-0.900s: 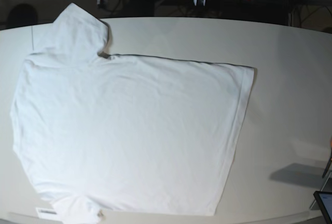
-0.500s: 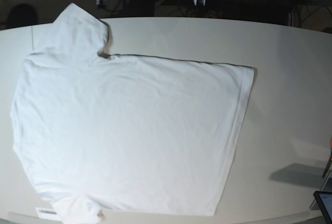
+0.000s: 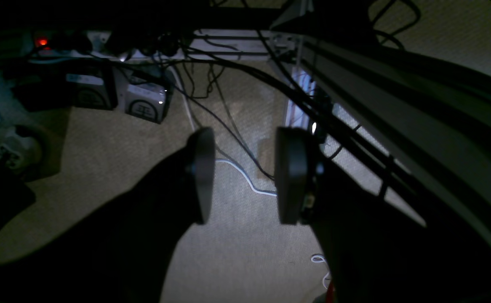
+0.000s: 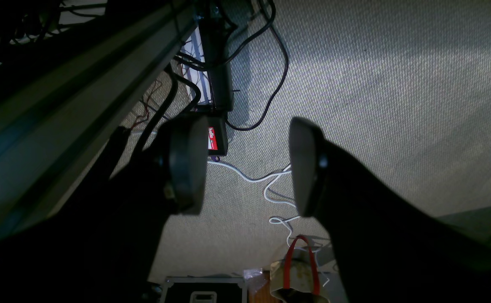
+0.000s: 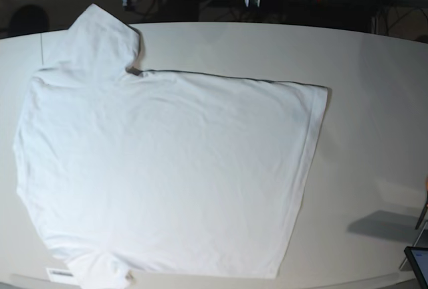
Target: Fold the T-shirt properly
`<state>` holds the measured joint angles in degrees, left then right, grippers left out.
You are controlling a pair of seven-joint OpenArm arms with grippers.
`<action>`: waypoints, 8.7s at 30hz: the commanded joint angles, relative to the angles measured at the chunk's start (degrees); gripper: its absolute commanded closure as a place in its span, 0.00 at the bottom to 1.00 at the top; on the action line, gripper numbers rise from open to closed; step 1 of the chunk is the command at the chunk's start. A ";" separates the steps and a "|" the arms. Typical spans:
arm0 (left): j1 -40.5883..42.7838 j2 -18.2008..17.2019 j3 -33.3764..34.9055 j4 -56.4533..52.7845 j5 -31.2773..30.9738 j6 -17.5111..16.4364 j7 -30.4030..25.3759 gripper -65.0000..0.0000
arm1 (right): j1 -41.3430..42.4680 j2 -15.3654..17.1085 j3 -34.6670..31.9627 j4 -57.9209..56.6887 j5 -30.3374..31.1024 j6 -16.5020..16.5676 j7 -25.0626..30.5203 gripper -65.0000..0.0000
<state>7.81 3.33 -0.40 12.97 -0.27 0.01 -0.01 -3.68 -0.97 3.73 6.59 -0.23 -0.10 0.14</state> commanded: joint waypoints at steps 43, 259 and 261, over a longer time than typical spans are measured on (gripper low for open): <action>0.23 0.05 -0.08 0.43 -0.12 0.21 -0.38 0.98 | -0.14 -0.04 0.10 0.22 -0.08 -0.21 0.34 0.91; 7.26 -10.94 -10.72 77.97 -42.94 -7.09 40.67 0.35 | -31.09 -1.88 34.56 99.48 48.54 24.93 -53.55 1.00; 7.26 -10.94 -10.72 77.89 -42.94 -7.09 40.67 0.42 | -31.09 -1.80 34.56 99.48 48.45 24.93 -53.55 1.00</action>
<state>14.39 -7.38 -11.20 91.37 -44.40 -8.60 36.62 -34.59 -3.33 38.11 105.41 47.55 24.40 -54.13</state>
